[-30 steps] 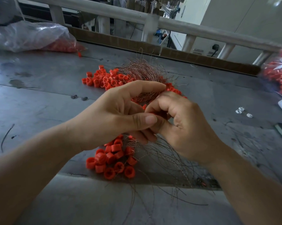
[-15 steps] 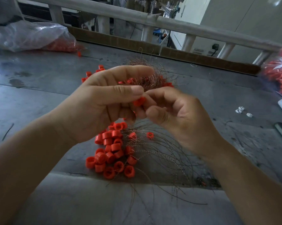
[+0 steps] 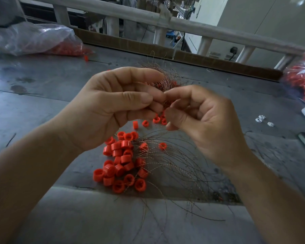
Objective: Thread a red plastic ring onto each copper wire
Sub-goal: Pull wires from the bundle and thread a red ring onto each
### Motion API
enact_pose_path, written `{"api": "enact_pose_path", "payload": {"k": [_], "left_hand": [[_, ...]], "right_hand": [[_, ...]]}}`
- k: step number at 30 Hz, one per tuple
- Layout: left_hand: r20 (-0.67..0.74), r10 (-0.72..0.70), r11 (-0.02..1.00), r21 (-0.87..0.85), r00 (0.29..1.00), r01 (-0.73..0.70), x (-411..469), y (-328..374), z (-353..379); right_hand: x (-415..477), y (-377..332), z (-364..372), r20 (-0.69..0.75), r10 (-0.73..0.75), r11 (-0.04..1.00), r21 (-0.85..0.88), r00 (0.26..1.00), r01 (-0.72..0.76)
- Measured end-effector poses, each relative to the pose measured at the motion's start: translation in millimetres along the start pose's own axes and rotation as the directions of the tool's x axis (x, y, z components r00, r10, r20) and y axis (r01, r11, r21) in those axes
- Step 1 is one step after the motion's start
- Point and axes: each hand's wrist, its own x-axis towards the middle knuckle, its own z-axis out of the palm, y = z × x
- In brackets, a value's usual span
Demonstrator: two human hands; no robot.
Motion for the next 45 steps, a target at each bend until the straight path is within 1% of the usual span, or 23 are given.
{"api": "enact_pose_path", "payload": {"k": [2, 4, 9, 12, 14, 18, 21, 23, 26, 27, 29, 31, 33, 35, 37, 38, 39, 42, 44, 45], "left_hand": [[0.000, 0.011, 0.999, 0.046, 1.000, -0.011, -1, 0, -1], [0.026, 0.005, 0.996, 0.085, 1.000, -0.007, -2, 0, -2], [0.088, -0.043, 0.997, 0.069, 0.995, 0.037, -3, 2, -2], [0.068, -0.062, 0.991, 0.121, 0.996, 0.053, -3, 4, -3], [0.055, -0.077, 0.984, 0.165, 0.995, 0.067, -3, 5, -4], [-0.040, -0.142, 0.932, 0.332, 0.989, 0.147, -2, 8, -8], [-0.119, -0.129, 0.880, 0.444, 0.985, 0.169, 0, 8, -15], [-0.141, -0.142, 0.839, 0.509, 0.980, 0.195, 1, 9, -20], [-0.178, -0.203, 0.784, 0.560, 0.963, 0.269, 3, 9, -25], [-0.219, -0.202, 0.770, 0.567, 0.955, 0.293, 4, 8, -27], [-0.346, -0.142, 0.734, 0.592, 0.927, 0.334, 7, 5, -32], [-0.463, -0.034, 0.684, 0.635, 0.886, 0.358, 11, -1, -37], [-0.523, 0.091, 0.591, 0.713, 0.848, 0.376, 14, -8, -40], [-0.526, 0.217, 0.433, 0.807, 0.822, 0.402, 17, -15, -43], [-0.484, 0.282, 0.273, 0.868, 0.828, 0.414, 21, -22, -50], [-0.465, 0.280, 0.221, 0.883, 0.840, 0.415, 23, -24, -55], [-0.452, 0.268, 0.194, 0.890, 0.851, 0.412, 25, -27, -60], [-0.397, 0.225, 0.169, 0.915, 0.890, 0.366, 32, -33, -69], [-0.376, 0.146, 0.127, 0.924, 0.915, 0.360, 37, -41, -76], [-0.361, 0.086, 0.089, 0.931, 0.929, 0.354, 38, -46, -80]], "right_hand": [[0, -1, -2, -0.033, -0.030, 0.998, -0.051, 0.999, 0.029], [1, 0, -1, -0.026, -0.056, 0.991, -0.126, 0.998, 0.053], [2, 0, -4, 0.004, -0.117, 0.956, -0.269, 0.993, 0.113], [1, -3, -4, 0.043, -0.155, 0.923, -0.351, 0.987, 0.160], [1, -3, -1, 0.063, -0.150, 0.911, -0.378, 0.987, 0.163], [-3, -5, -1, 0.076, -0.045, 0.928, -0.367, 0.996, 0.070], [-3, -4, -3, 0.114, 0.042, 0.915, -0.403, 0.993, 0.008], [-3, -1, -3, 0.173, 0.098, 0.888, -0.459, 0.980, -0.008], [-3, 2, -2, 0.256, 0.175, 0.827, -0.563, 0.951, -0.001], [-3, 3, -2, 0.275, 0.201, 0.806, -0.591, 0.940, 0.000], [-3, 5, -3, 0.300, 0.243, 0.777, -0.630, 0.922, 0.000], [-4, 6, -3, 0.307, 0.268, 0.768, -0.641, 0.913, -0.010], [-4, 7, -4, 0.311, 0.281, 0.770, -0.638, 0.908, -0.020], [-4, 7, -5, 0.308, 0.280, 0.781, -0.624, 0.909, -0.029], [-4, 7, -6, 0.280, 0.261, 0.796, -0.604, 0.924, -0.042], [-3, 7, -7, 0.254, 0.244, 0.806, -0.590, 0.936, -0.050], [-2, 7, -8, 0.222, 0.222, 0.817, -0.574, 0.949, -0.057], [-1, 7, -9, 0.126, 0.156, 0.840, -0.539, 0.980, -0.065], [-1, 8, -9, 0.091, 0.134, 0.837, -0.543, 0.987, -0.064], [-2, 8, -9, 0.075, 0.126, 0.836, -0.544, 0.989, -0.065]]}}
